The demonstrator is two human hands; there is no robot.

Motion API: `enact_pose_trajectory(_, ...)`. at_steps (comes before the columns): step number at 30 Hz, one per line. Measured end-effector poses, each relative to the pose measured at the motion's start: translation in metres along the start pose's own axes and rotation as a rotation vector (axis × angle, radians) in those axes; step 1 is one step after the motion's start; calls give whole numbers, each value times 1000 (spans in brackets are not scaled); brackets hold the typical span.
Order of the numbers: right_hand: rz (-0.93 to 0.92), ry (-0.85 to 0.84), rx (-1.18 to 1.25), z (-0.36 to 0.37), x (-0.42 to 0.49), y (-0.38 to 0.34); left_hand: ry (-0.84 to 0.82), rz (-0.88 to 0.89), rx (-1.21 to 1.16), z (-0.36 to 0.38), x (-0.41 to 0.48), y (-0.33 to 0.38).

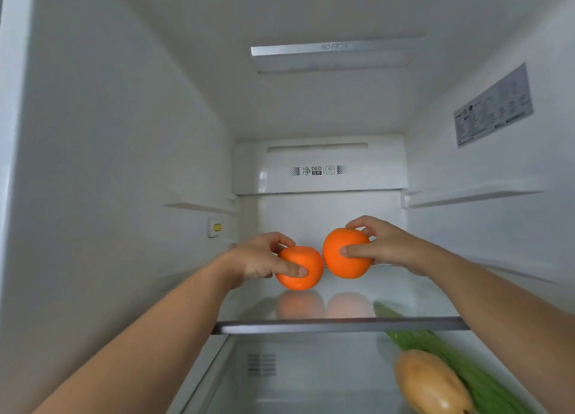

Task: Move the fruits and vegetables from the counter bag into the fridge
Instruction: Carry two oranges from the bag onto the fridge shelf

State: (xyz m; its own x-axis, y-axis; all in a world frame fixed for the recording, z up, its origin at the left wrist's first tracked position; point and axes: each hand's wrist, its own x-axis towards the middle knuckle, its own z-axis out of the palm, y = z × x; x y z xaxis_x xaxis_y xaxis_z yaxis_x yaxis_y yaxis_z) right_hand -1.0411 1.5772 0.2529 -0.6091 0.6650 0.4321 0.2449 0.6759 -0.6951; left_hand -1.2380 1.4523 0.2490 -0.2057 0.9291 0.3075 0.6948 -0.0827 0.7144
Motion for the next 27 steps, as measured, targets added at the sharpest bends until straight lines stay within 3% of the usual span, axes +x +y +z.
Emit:
enact_pose_trajectory(19,8,-62,-104,-4,-3,6,-56,-13,46,2,-3,0)
enact_pose_trajectory(27,-116,81,-137,-7,-15,-2,182,25,85,-4,-17,6)
